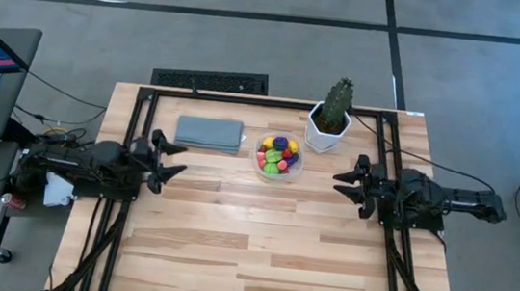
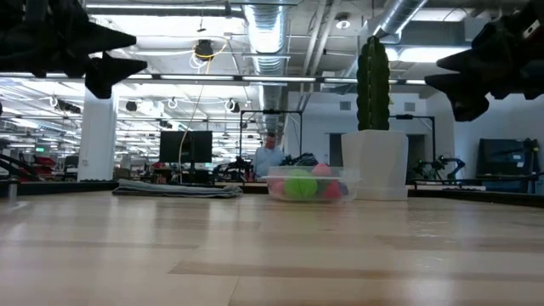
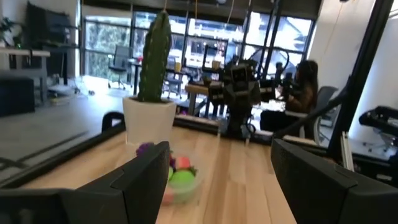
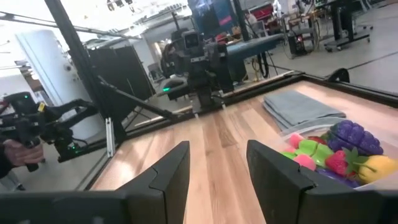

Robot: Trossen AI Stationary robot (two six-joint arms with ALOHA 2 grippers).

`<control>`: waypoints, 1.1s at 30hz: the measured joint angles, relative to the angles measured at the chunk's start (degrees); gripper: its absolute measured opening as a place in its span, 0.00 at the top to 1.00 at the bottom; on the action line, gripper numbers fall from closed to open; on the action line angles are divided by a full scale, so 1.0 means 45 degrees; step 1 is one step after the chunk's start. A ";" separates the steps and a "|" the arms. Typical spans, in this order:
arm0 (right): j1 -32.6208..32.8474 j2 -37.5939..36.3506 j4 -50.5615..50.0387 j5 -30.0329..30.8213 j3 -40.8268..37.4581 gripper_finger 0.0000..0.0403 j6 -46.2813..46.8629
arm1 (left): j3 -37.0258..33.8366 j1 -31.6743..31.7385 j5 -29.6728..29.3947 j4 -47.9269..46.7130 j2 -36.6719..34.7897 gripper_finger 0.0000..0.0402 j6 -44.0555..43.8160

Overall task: Pick and placing Produce into tupperware
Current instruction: Return to Home Position

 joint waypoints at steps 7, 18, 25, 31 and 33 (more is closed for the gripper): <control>0.0002 0.0000 -0.0005 0.0001 -0.0005 0.55 0.0007 | 0.0005 0.0000 0.0063 -0.1442 0.0010 0.33 -0.0643; 0.0002 0.1014 -0.0015 -0.0029 -0.0005 0.55 0.0017 | 0.0024 -0.0019 0.1356 -0.1691 0.0454 0.33 0.2113; 0.0002 0.1818 -0.0019 -0.0034 -0.0005 0.55 0.0017 | 0.0024 -0.0016 0.1921 -0.1780 0.1493 0.33 0.2030; 0.0012 0.2045 0.0165 -0.0071 -0.0010 0.55 -0.0168 | -0.0044 -0.0019 0.3167 -0.1242 0.1606 0.33 0.2384; 0.0027 0.1941 0.0626 -0.0228 -0.0010 0.55 -0.0636 | -0.0034 -0.0019 0.3427 -0.0864 0.1356 0.33 0.2734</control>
